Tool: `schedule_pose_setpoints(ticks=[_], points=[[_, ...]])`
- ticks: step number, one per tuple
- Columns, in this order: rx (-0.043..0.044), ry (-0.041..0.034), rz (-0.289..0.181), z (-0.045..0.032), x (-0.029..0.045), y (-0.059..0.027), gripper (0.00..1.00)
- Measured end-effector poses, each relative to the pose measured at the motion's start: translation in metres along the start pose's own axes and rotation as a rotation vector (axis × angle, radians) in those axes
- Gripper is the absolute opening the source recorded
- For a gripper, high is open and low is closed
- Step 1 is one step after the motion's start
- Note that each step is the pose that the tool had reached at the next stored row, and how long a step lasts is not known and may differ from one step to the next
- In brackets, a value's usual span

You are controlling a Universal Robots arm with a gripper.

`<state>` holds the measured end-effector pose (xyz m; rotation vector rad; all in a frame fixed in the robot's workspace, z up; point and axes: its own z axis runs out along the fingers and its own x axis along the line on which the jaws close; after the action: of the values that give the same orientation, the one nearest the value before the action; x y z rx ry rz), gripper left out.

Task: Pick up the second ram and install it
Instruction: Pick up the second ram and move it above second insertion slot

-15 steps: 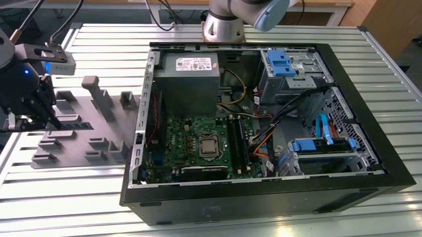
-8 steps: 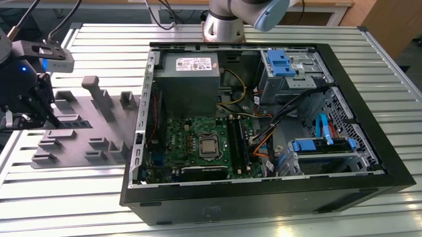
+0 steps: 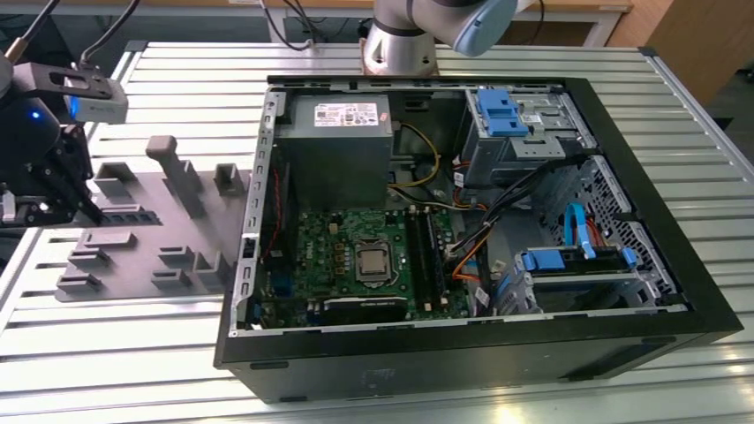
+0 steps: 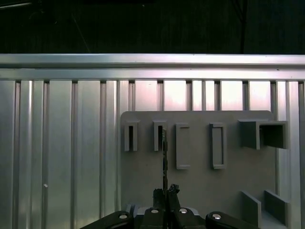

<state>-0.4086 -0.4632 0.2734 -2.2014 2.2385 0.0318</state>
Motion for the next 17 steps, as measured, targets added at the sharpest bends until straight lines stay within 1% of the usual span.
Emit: schedule_pose_setpoints(ticks=[17], points=[[-0.0001, 0.0001, 0.0, -0.0208, -0.0003, 0.0003, 0.14]])
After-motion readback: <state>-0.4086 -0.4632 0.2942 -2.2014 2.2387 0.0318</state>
